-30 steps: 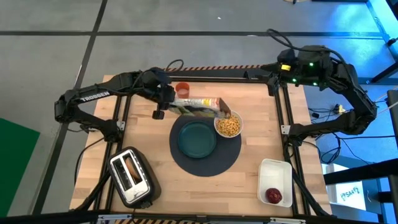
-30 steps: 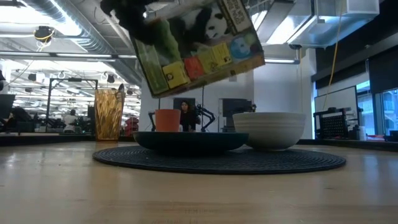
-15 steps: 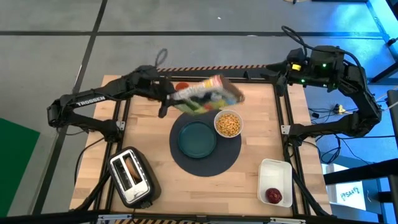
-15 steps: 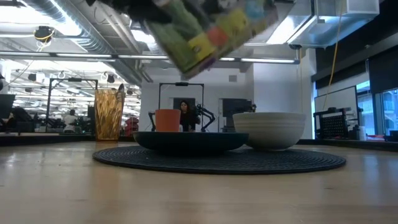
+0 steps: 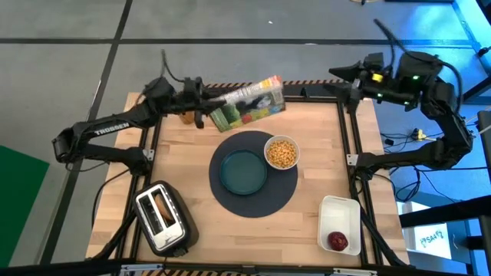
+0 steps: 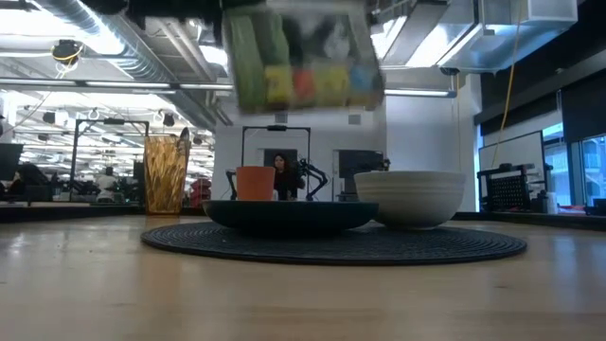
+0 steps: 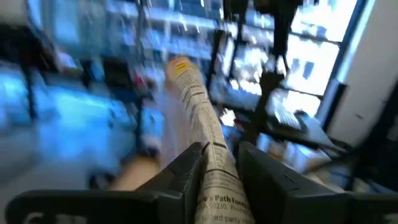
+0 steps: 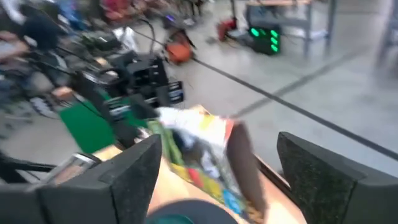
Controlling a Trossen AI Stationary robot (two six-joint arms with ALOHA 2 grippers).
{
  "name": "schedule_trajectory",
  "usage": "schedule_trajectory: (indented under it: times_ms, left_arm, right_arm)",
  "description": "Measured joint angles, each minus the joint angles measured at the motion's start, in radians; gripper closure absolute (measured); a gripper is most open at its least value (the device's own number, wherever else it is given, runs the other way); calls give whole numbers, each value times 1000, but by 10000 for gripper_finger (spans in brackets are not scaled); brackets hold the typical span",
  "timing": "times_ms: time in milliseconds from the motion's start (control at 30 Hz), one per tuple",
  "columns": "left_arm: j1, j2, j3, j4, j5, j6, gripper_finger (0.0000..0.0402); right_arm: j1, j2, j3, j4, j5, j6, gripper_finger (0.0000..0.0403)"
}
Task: Arrange a breakfast setting
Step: Pour the cereals from the cereal box into the white bowl
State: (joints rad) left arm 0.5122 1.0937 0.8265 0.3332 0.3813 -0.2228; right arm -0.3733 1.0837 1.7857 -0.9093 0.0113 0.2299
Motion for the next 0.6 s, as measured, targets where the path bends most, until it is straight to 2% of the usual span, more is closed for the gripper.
schedule_trajectory:
  times_ms: [133,267,433,600]
  left_arm:
    - [-67,53,-110,44,42,-69,327]
    - [-129,101,-190,157,51,-114,330]
    - [-144,105,-195,202,-2,-124,330]
    - [-118,102,-154,205,2,-108,330]
  right_arm:
    - [0,7,-1,-36,5,-8,95]
    - [0,14,0,-44,4,-26,97]
    - [0,13,0,-44,9,-29,97]
    - [0,14,0,-47,31,-43,97]
